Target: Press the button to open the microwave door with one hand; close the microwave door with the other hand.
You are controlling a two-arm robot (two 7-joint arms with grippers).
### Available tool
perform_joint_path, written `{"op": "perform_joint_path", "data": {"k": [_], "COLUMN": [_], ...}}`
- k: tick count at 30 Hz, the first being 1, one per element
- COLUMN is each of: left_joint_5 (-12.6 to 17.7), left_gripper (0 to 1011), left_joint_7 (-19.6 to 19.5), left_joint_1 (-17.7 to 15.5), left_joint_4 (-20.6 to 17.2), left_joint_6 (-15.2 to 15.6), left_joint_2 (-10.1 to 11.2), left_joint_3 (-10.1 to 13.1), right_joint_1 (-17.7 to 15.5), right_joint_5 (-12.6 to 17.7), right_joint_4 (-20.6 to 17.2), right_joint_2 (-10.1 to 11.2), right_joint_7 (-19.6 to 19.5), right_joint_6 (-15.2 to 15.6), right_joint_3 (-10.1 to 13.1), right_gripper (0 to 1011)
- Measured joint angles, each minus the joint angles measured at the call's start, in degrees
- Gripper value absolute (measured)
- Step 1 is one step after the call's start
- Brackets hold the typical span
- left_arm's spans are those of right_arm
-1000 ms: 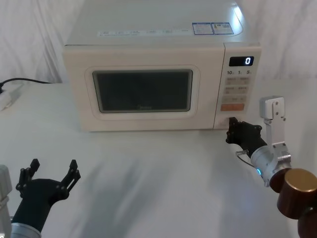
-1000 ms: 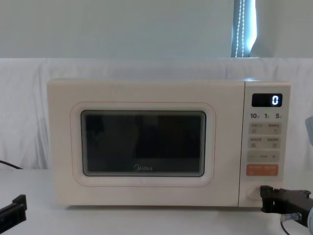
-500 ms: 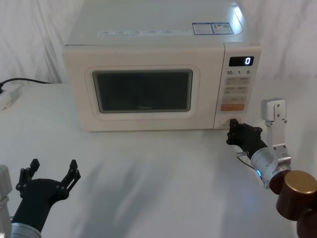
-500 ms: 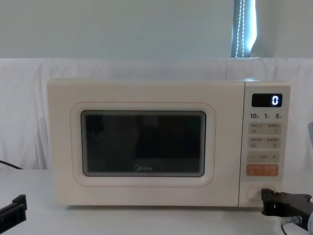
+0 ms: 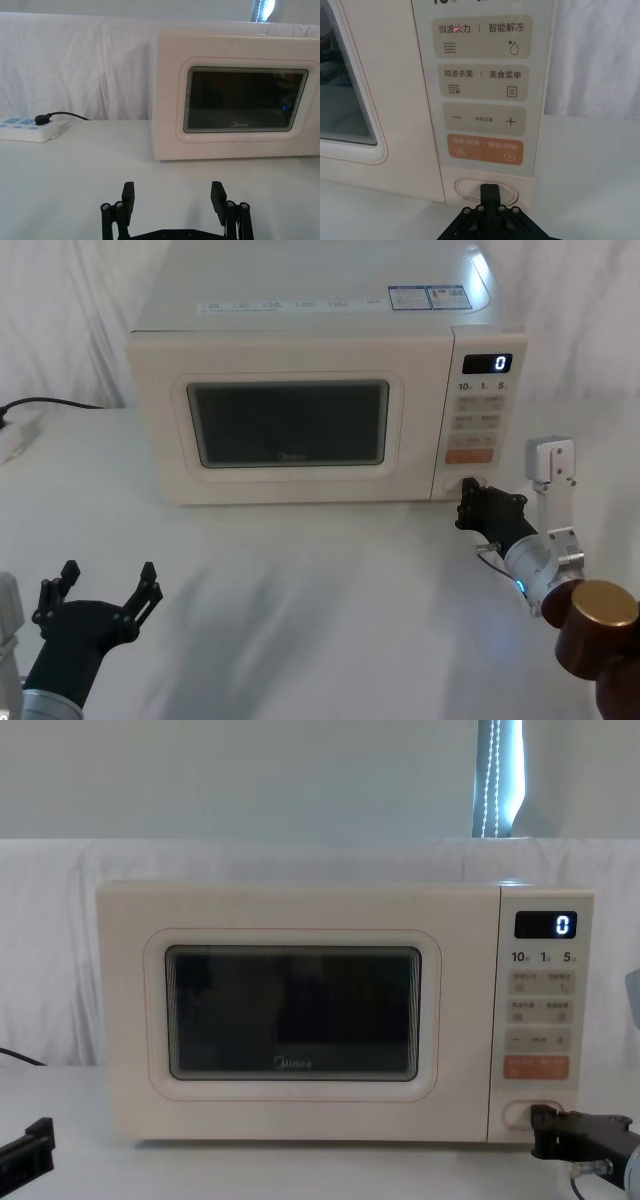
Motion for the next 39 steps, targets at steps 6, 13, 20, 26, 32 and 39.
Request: {"op": "perform_joint_path", "data": {"k": [6, 13, 20, 26, 32, 39], "left_joint_5": [0.00, 0.00, 0.00, 0.00, 0.00, 0.00], "left_gripper": [1001, 1001, 1001, 1001, 1001, 1001], "left_joint_7": [0.00, 0.00, 0.00, 0.00, 0.00, 0.00], "left_joint_1": [0.00, 0.00, 0.00, 0.00, 0.00, 0.00], "left_joint_4": [0.00, 0.00, 0.00, 0.00, 0.00, 0.00], "left_joint_6": [0.00, 0.00, 0.00, 0.00, 0.00, 0.00], "left_joint_2": [0.00, 0.00, 0.00, 0.00, 0.00, 0.00], "left_joint_3": [0.00, 0.00, 0.00, 0.00, 0.00, 0.00], "right_joint_1": [0.89, 1.65, 2.37, 2.99, 3.58, 4.08], "right_joint_5": [0.00, -0.02, -0.10, -0.29, -0.50, -0.70], "right_joint_4": [1.46, 2.59, 3.56, 4.37, 5.26, 6.07], "right_joint_2": [-0.02, -0.06, -0.10, -0.14, -0.26, -0.46], "right_joint_7": [0.38, 0.59, 0.61, 0.65, 0.68, 0.55], "right_joint_6": [-0.67, -1.09, -1.47, -1.58, -1.89, -2.20], "right_joint_3": [-0.01, -0.01, 0.03, -0.02, -0.06, -0.07], "right_gripper": [0, 0, 0, 0, 0, 0]}}
